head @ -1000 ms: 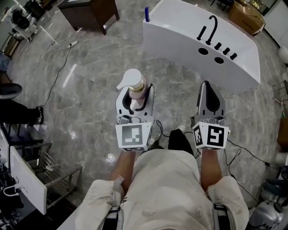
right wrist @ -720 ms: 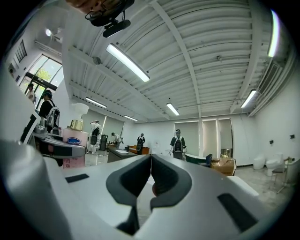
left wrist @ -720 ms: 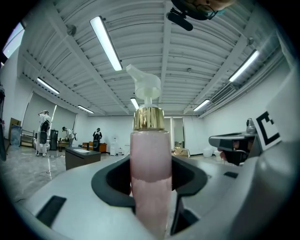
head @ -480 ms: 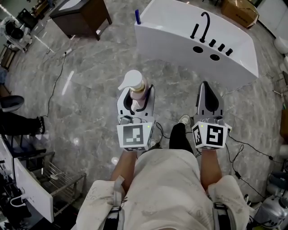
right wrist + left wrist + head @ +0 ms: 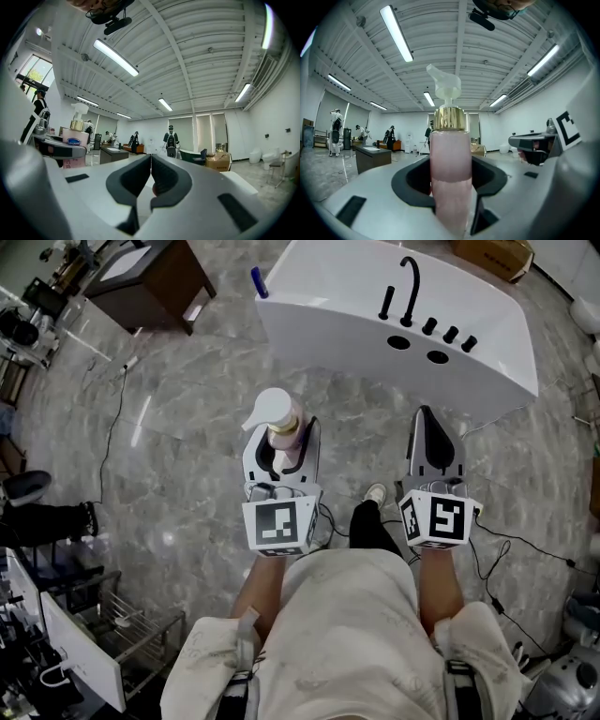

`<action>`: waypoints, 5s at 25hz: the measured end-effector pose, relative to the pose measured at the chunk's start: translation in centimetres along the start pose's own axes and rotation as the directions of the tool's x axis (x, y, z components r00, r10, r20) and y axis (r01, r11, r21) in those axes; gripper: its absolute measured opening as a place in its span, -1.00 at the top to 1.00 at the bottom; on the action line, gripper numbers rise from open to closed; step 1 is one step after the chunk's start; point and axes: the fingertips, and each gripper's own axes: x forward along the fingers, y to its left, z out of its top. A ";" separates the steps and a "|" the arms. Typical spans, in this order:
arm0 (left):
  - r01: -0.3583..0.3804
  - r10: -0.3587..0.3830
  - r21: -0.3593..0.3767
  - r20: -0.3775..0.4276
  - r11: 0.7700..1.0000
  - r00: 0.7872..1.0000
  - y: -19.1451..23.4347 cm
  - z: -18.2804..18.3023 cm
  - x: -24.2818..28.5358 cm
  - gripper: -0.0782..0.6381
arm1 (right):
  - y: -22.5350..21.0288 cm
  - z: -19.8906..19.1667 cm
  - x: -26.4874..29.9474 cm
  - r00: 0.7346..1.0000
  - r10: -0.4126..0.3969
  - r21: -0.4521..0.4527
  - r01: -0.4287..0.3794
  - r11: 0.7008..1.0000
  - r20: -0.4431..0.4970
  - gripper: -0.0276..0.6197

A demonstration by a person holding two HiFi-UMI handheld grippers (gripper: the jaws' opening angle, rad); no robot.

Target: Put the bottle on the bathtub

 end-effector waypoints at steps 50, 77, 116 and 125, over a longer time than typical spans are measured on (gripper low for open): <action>0.429 -0.429 0.030 -0.010 0.903 0.903 -35.1 2.3 45.7 0.17 | -50.5 -8.2 12.8 0.896 -0.437 0.027 0.440 0.898 -0.082 0.94; 0.734 -0.735 -0.053 -0.087 0.677 0.672 -48.9 -1.1 67.7 0.17 | -67.1 -10.8 21.6 0.696 -0.693 -0.068 0.695 0.716 -0.189 0.94; 0.840 -0.751 -0.041 -0.472 0.541 0.461 -80.5 -24.7 79.0 0.17 | -95.3 -31.7 17.3 0.644 -0.606 0.042 0.701 0.712 -0.467 0.94; 0.862 -0.725 -0.014 -0.548 0.507 0.417 -86.2 -30.9 80.7 0.17 | -100.2 -35.9 16.8 0.638 -0.576 0.066 0.697 0.714 -0.511 0.94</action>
